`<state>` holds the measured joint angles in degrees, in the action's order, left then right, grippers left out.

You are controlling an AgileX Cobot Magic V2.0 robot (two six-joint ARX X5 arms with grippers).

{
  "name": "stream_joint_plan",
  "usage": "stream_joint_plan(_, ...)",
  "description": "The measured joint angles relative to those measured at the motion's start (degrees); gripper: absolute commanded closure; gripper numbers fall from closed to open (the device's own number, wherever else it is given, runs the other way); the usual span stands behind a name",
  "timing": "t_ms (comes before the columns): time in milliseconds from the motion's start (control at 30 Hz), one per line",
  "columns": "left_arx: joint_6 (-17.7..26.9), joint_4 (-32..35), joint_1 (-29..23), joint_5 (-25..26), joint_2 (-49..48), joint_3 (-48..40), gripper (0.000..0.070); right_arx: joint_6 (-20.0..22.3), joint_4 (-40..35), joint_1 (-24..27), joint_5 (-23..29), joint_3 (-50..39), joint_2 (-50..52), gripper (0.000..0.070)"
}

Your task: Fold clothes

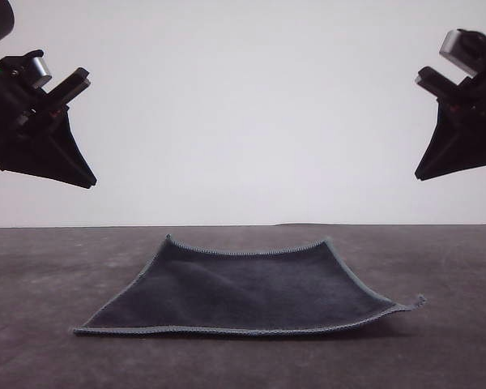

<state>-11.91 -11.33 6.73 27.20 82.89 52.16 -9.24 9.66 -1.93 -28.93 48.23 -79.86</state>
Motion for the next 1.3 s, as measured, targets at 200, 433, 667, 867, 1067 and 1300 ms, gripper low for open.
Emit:
stream_joint_plan(200,0.27,-0.12,0.06,0.01,0.0,0.0,0.0579,0.42,0.1,-0.01,0.0,0.0,-0.22,0.059)
stream_joint_plan(433,0.31,-0.16,0.06,0.01,0.0,0.0,0.0339,0.5,0.1,-0.01,0.0,0.0,-0.22,0.0246)
stream_joint_plan(667,0.31,-1.01,0.07,0.01,0.0,0.0,0.034,1.38,0.73,-0.13,0.0,0.0,-0.22,0.0246)
stream_joint_plan(867,0.29,-0.03,1.22,0.01,1.45,0.05,0.0342,1.49,0.41,-2.37,-0.43,0.0,-0.71,0.0246)
stream_joint_plan(1067,0.25,2.66,3.32,0.03,7.35,1.37,0.0346,0.73,-4.9,-5.65,-1.55,0.11,-4.78,0.0246)
stream_joint_plan(1300,0.25,2.96,4.43,1.72,14.8,6.64,0.0346,-0.27,-6.2,-7.73,-2.98,4.35,-14.15,0.0246)
